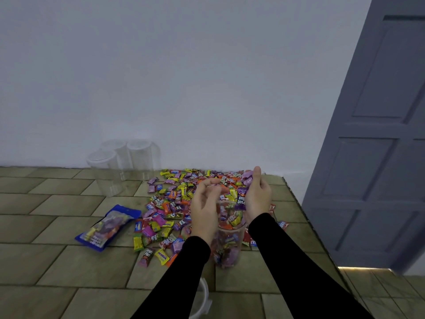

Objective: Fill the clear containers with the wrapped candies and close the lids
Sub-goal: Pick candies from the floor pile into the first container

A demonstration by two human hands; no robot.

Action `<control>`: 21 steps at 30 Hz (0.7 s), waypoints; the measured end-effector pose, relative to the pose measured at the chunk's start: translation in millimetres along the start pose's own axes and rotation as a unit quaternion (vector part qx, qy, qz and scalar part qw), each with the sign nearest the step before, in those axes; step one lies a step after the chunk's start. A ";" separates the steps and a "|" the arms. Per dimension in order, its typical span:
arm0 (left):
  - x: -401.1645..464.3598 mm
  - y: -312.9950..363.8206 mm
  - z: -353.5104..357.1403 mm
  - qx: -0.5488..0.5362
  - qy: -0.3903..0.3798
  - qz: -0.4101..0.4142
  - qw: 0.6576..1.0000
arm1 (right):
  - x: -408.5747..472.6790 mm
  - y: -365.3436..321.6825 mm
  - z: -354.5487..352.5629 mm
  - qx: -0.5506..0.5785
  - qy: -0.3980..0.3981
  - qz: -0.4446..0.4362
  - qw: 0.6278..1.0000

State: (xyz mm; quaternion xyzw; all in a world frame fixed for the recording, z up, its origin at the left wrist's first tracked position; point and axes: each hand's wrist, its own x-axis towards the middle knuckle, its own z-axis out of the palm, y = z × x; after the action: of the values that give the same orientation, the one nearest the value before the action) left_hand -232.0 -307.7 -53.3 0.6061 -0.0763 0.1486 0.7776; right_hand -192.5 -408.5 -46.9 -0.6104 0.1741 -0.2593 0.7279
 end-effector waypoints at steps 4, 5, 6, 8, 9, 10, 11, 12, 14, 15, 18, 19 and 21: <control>-1.0 -4.8 -2.6 -0.020 0.036 0.042 0.998 | -1.8 1.0 1.2 -0.005 -0.010 -0.023 1.000; -0.8 -9.5 -3.2 -0.018 0.039 0.026 0.999 | -2.7 -0.1 0.8 -0.005 -0.014 -0.030 0.999; 0.1 -16.2 -4.3 -0.018 0.044 -0.012 0.999 | -2.7 -0.7 0.3 -0.003 -0.019 -0.037 0.999; 0.6 -28.8 -5.7 -0.042 0.032 -0.116 0.992 | -2.4 -1.6 -0.5 0.001 -0.024 -0.044 0.999; -0.2 -33.3 -6.2 -0.055 0.024 -0.163 0.985 | -2.5 -2.0 -0.7 0.003 -0.024 -0.044 0.999; -1.1 -36.2 -6.6 -0.063 0.019 -0.195 0.979 | -2.1 -1.7 -0.4 0.006 -0.024 -0.044 0.999; -1.9 -38.1 -6.4 -0.072 0.015 -0.211 0.975 | -2.3 -1.5 -0.3 0.008 -0.026 -0.044 0.999; -2.1 -38.7 -6.0 -0.079 0.017 -0.214 0.973 | -1.9 -0.5 -0.1 0.010 -0.030 -0.044 0.999; -1.9 -39.2 -5.7 -0.092 0.025 -0.208 0.973 | -1.9 0.1 0.7 0.016 -0.040 -0.041 0.998; -2.4 -39.4 -4.8 -0.094 0.026 -0.205 0.974 | -1.9 -0.2 1.2 0.018 -0.046 -0.038 0.998; -2.7 -43.9 -5.0 -0.087 0.021 -0.202 0.975 | -0.8 0.2 2.4 0.008 -0.063 -0.035 0.997; -2.3 -45.3 -5.2 -0.087 0.019 -0.200 0.976 | -1.3 -0.3 2.6 0.011 -0.068 -0.030 0.997; -1.2 -46.0 -5.3 -0.091 0.020 -0.199 0.976 | -0.8 0.4 2.3 0.016 -0.069 -0.014 0.997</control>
State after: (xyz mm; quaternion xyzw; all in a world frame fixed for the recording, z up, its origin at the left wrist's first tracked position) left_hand -218.6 -312.9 -97.4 0.5327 0.0484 -0.0043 0.8449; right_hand -191.7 -406.1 -46.9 -0.6176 0.1108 -0.2295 0.7441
